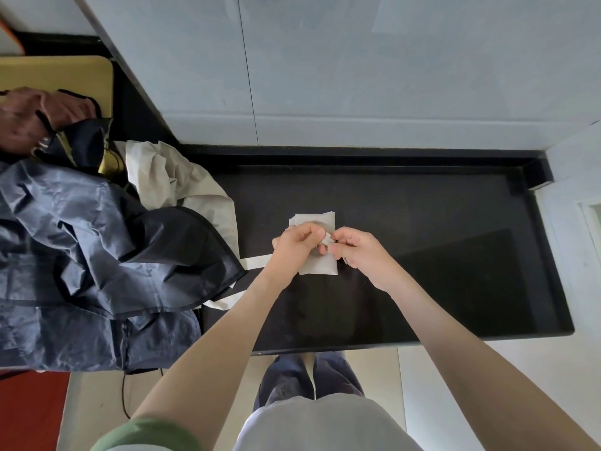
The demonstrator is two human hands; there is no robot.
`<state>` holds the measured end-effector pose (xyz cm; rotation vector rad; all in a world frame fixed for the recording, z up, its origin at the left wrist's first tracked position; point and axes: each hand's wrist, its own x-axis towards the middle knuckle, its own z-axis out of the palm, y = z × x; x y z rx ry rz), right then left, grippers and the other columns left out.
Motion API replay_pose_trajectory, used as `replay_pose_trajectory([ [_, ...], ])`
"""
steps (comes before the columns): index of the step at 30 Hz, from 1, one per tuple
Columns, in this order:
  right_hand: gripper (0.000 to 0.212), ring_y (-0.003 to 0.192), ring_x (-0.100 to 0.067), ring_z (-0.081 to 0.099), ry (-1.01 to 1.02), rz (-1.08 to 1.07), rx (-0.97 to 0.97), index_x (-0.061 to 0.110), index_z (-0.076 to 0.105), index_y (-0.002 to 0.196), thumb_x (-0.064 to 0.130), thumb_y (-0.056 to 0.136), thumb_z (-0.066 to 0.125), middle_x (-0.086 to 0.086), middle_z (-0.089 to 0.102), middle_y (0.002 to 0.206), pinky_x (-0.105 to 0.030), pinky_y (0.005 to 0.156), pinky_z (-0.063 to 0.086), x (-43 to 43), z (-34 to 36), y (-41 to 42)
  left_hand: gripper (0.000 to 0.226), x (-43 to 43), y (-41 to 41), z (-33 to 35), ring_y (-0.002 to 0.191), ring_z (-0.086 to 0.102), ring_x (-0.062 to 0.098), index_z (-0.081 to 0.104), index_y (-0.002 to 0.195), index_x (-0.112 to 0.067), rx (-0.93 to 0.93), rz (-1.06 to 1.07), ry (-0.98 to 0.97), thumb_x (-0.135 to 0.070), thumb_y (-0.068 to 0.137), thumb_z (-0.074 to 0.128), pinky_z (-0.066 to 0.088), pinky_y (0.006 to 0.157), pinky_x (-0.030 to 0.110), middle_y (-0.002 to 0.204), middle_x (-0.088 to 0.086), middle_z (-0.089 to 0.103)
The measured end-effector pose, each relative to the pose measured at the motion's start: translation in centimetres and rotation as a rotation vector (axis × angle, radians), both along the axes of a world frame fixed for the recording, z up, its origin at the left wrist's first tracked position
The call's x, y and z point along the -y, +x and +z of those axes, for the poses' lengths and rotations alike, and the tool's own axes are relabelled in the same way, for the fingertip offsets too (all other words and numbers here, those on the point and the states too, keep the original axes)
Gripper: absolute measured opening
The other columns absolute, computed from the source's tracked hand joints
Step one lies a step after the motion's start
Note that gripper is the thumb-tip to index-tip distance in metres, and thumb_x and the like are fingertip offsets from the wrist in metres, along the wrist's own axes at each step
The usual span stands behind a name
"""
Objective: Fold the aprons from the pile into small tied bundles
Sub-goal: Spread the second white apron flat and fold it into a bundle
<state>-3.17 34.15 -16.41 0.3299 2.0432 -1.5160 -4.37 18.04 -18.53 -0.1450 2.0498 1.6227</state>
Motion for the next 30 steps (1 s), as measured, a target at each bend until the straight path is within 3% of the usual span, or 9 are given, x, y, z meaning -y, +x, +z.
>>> replay_pose_trajectory([
  [7, 0.013, 0.051, 0.003, 0.045, 0.08, 0.068, -0.017, 0.001, 0.067, 0.095, 0.008, 0.093, 0.056, 0.005, 0.052, 0.068, -0.01, 0.051, 0.035, -0.3, 0.0, -0.6, 0.03, 0.9, -0.4, -0.1, 0.116, 0.052, 0.028, 0.07, 0.071, -0.037, 0.045, -0.126, 0.109, -0.061, 0.078, 0.053, 0.028, 0.107, 0.06, 0.089, -0.006, 0.071],
  [10, 0.014, 0.051, 0.005, 0.046, 0.124, 0.124, -0.042, 0.003, 0.067, 0.096, 0.013, 0.095, 0.057, 0.005, 0.053, 0.068, -0.008, 0.051, 0.035, -0.3, 0.1, -0.7, 0.025, 1.2, -0.5, -0.1, 0.11, 0.058, 0.021, 0.071, 0.075, -0.034, 0.056, -0.169, 0.108, -0.056, 0.078, 0.059, 0.027, 0.108, 0.06, 0.087, -0.004, 0.072],
  [13, 0.013, 0.053, 0.0, 0.047, 0.148, 0.123, -0.018, 0.01, 0.067, 0.091, 0.019, 0.095, 0.058, 0.004, 0.056, 0.068, -0.015, 0.052, 0.038, -0.4, -0.1, -0.4, 0.015, 1.1, -0.6, 0.4, 0.109, 0.057, 0.011, 0.071, 0.074, -0.035, 0.015, -0.194, 0.022, -0.048, 0.079, 0.065, 0.028, 0.11, 0.052, 0.091, -0.01, 0.071],
  [15, 0.013, 0.052, -0.002, 0.045, 0.13, 0.073, 0.012, 0.013, 0.065, 0.087, 0.016, 0.096, 0.056, 0.003, 0.057, 0.068, -0.02, 0.054, 0.04, -0.5, -0.2, 0.0, 0.007, 0.8, -0.7, 0.4, 0.117, 0.042, 0.012, 0.068, 0.076, -0.041, -0.053, -0.215, -0.13, -0.04, 0.083, 0.068, 0.023, 0.109, 0.033, 0.095, -0.014, 0.06],
  [18, 0.016, 0.052, -0.005, 0.044, 0.092, 0.015, 0.023, 0.012, 0.064, 0.087, 0.01, 0.097, 0.051, 0.001, 0.057, 0.067, -0.022, 0.056, 0.041, -0.5, -0.2, 0.5, 0.018, 0.0, -0.6, 1.1, 0.114, 0.036, 0.023, 0.064, 0.078, -0.044, -0.266, -0.305, -0.34, -0.03, 0.09, 0.064, 0.018, 0.084, 0.006, 0.101, -0.003, 0.048],
  [22, 0.017, 0.048, -0.009, 0.039, 0.001, -0.042, 0.084, 0.003, 0.065, 0.091, 0.012, 0.098, 0.052, -0.004, 0.054, 0.067, -0.022, 0.046, 0.035, -0.1, 0.1, 0.8, 0.015, -0.3, -0.1, 1.8, 0.101, 0.04, 0.022, 0.067, 0.104, -0.026, -0.552, -0.505, -0.727, -0.031, 0.092, 0.06, 0.03, 0.08, 0.025, 0.106, 0.001, 0.049],
  [25, 0.021, 0.049, -0.01, 0.031, -0.042, -0.071, 0.132, 0.003, 0.064, 0.09, 0.016, 0.1, 0.05, -0.003, 0.045, 0.061, -0.022, 0.044, 0.028, 0.1, 0.2, 1.1, 0.027, -0.6, 1.0, 0.8, 0.081, 0.039, 0.023, 0.068, 0.082, -0.025, -0.902, -0.718, -1.136, -0.029, 0.059, 0.082, 0.037, 0.067, 0.033, 0.078, -0.007, 0.053],
  [27, 0.024, 0.048, -0.009, 0.023, -0.054, -0.128, 0.169, 0.002, 0.06, 0.088, 0.019, 0.101, 0.048, -0.001, 0.034, 0.058, -0.024, 0.045, 0.02, 0.2, 0.5, 1.0, 0.044, -0.6, 1.3, -0.3, 0.078, 0.033, 0.021, 0.058, 0.085, -0.02, -1.028, -0.731, -1.166, -0.019, 0.047, 0.08, 0.044, 0.063, 0.032, 0.073, -0.008, 0.051],
  [30, 0.016, 0.052, -0.012, 0.01, 0.009, -0.168, 0.251, 0.012, 0.051, 0.089, 0.021, 0.101, 0.045, 0.0, 0.02, 0.061, -0.028, 0.048, 0.01, 0.6, 0.6, 0.7, 0.06, -0.5, 1.6, -0.3, 0.082, 0.035, 0.019, 0.041, 0.096, -0.016, -1.153, -0.714, -1.121, -0.01, 0.045, 0.072, 0.039, 0.067, 0.029, 0.076, -0.008, 0.055],
])
